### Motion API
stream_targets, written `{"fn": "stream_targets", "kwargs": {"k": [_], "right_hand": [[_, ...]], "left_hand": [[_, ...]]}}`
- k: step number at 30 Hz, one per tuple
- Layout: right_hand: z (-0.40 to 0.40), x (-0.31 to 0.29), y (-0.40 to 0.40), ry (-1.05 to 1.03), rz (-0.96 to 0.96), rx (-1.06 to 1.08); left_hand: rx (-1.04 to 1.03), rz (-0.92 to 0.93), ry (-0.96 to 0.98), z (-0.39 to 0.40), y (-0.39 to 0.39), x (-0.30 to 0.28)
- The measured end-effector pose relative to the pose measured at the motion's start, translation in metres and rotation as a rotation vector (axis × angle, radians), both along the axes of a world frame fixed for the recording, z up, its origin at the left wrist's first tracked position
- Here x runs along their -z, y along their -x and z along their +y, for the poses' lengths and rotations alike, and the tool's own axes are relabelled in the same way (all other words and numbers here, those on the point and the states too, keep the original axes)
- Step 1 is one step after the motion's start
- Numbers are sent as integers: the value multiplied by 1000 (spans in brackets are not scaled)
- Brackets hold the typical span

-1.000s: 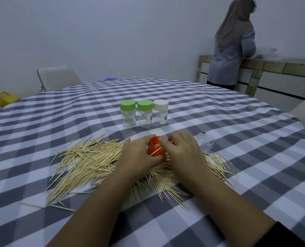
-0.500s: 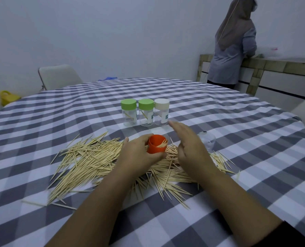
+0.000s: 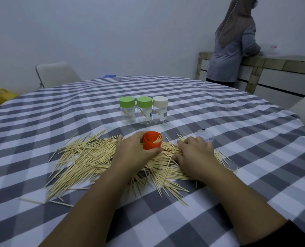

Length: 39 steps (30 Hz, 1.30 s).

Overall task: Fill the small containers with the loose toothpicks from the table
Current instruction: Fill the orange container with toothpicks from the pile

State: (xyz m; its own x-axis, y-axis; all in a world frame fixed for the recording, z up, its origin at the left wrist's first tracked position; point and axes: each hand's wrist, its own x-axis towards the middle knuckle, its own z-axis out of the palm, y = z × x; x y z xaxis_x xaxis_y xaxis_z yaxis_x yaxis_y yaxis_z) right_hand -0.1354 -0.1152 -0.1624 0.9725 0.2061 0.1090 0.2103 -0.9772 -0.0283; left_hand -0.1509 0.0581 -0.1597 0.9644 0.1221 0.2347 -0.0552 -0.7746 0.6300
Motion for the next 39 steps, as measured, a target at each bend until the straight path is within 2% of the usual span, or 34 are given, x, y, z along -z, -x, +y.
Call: {"fn": "stream_targets", "kwargs": {"k": [10,16,23,33,36,39], "right_hand": [[3,0,4,120,-172,-44],[1,0,5,65,-189,-22],[-1,-3,-2,-146,-145,63],[-3,-11,0,-660,-159,49],[-2,-11,0,-712,-217,12],[1,-9,2,-581,-266,-65]], "left_hand": [[-12,6,-5,-2,4,-6],[-22,-20,-6,-2,5,-8],[-64,-34,36,1,4,-7],[-54,-17,12,-4,7,-10],[-37,-22,-10,-5,8,-10],[-16,-18,-34,-6,8,-10]]}}
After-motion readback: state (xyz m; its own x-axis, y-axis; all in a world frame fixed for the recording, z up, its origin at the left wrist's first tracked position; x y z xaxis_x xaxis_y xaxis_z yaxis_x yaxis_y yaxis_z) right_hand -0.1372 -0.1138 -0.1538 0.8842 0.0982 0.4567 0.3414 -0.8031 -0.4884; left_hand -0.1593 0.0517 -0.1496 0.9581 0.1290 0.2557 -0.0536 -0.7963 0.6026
